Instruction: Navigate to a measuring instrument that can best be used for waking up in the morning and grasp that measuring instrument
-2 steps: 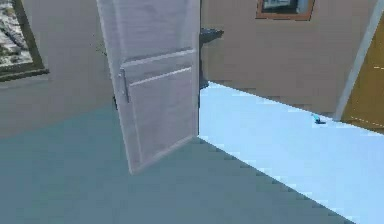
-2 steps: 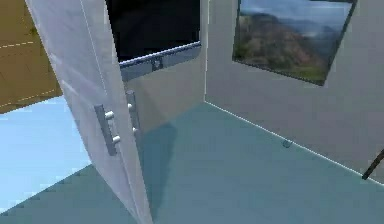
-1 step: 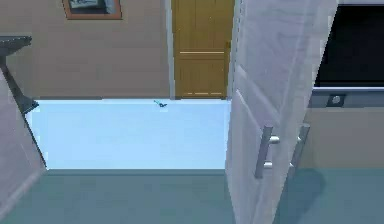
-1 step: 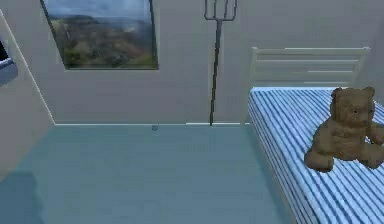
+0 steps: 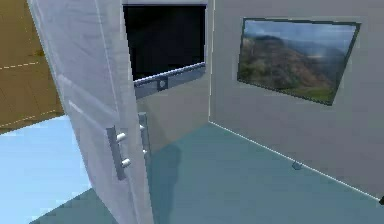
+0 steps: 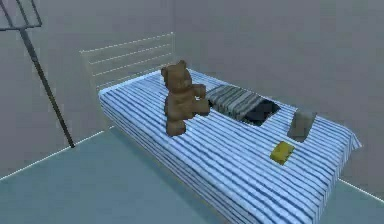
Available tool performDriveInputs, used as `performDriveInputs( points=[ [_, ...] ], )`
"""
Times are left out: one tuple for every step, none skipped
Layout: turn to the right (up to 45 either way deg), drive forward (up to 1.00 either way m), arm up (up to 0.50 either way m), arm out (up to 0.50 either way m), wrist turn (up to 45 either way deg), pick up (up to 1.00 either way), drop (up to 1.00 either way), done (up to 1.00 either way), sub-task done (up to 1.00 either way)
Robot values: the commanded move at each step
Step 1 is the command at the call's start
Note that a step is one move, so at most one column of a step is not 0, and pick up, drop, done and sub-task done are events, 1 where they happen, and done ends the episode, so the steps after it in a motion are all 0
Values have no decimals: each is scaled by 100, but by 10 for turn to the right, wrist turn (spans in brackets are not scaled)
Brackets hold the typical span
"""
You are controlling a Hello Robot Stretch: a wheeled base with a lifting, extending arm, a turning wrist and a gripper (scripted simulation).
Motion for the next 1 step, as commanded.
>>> performDriveInputs(
  points=[
    [270, 0, 0, 0, 0, 0, 0, 0, 0]
  ],
)
